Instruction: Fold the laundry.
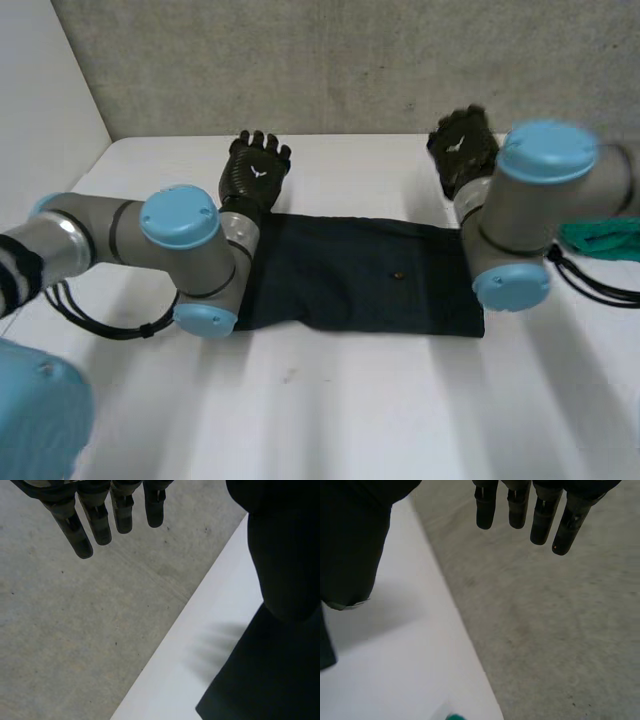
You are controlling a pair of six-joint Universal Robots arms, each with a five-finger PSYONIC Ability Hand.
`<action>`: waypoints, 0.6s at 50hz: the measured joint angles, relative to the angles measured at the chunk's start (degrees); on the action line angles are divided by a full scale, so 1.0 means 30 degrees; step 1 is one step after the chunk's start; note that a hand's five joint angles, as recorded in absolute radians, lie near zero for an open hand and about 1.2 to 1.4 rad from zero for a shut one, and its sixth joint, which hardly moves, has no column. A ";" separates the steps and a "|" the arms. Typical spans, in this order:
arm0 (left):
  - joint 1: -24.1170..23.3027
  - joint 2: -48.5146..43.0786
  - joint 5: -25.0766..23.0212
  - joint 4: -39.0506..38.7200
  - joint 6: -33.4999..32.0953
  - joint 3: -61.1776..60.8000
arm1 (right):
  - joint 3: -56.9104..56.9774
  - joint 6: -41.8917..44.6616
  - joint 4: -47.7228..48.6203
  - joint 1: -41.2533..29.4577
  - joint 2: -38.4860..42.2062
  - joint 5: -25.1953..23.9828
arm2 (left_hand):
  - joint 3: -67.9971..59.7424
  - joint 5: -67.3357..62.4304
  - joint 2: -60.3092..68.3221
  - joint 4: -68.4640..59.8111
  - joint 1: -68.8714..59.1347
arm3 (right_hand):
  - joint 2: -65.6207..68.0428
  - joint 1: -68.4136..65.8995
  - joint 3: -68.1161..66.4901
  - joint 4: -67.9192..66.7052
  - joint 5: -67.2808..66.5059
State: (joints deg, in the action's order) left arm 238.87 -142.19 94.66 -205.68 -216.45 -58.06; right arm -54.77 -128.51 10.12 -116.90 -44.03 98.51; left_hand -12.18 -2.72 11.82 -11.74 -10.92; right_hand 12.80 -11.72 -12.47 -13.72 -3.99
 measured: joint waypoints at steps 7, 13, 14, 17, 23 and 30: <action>-0.0155 0.5076 0.0055 0.0064 0.0189 -0.5333 | -0.4582 -0.4556 -0.2299 0.0147 -0.5657 -0.0963 | 0.0000 0.0000 0.0000 0.0000 0.0000 | 0.0000 0.0000 0.0000 0.0000 0.0000; -0.0196 0.9183 -0.0098 0.0084 0.1117 -1.0232 | -0.9523 -0.8079 -0.4991 0.0924 -0.8468 -0.3527 | 0.0000 0.0000 0.0000 0.0000 0.0000 | 0.0000 0.0000 0.0000 0.0000 0.0000; -0.0210 0.9600 -0.0119 0.0080 0.1371 -1.0809 | -1.0046 -0.8444 -0.5055 0.1057 -0.8635 -0.3835 | 0.0000 0.0000 0.0000 0.0000 0.0000 | 0.0002 0.0000 0.0000 0.0000 0.0002; -0.0267 1.0680 -0.0178 0.0069 0.2352 -1.2434 | -1.1546 -0.9502 -0.4949 0.1479 -0.9027 -0.4719 | 0.0000 0.0000 -0.0002 0.0000 0.0000 | 0.0002 0.0000 0.0000 0.0000 0.0000; -0.0460 1.1340 -0.0244 -0.0022 0.4470 -1.4055 | -1.3922 -1.0876 -0.2708 0.2115 -0.9060 -0.5976 | 0.0000 0.0000 0.0000 0.0000 0.0000 | 0.0745 -0.0365 -0.0795 -0.0432 -0.0587; -0.0325 1.1103 -0.0229 -0.0167 0.6327 -1.4144 | -1.4738 -1.1123 0.0572 0.2568 -0.7257 -0.6163 | 0.0000 0.0000 0.0000 0.0000 0.0000 | 0.2744 -0.2330 -0.3082 -0.2727 -0.2585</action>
State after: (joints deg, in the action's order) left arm 237.89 -108.88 93.98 -206.18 -197.47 -100.49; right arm -98.99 -161.88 11.84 -109.20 -65.80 80.02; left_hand -12.18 -2.72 11.82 -11.74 -10.92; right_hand 21.03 -18.71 -21.71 -21.90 -11.75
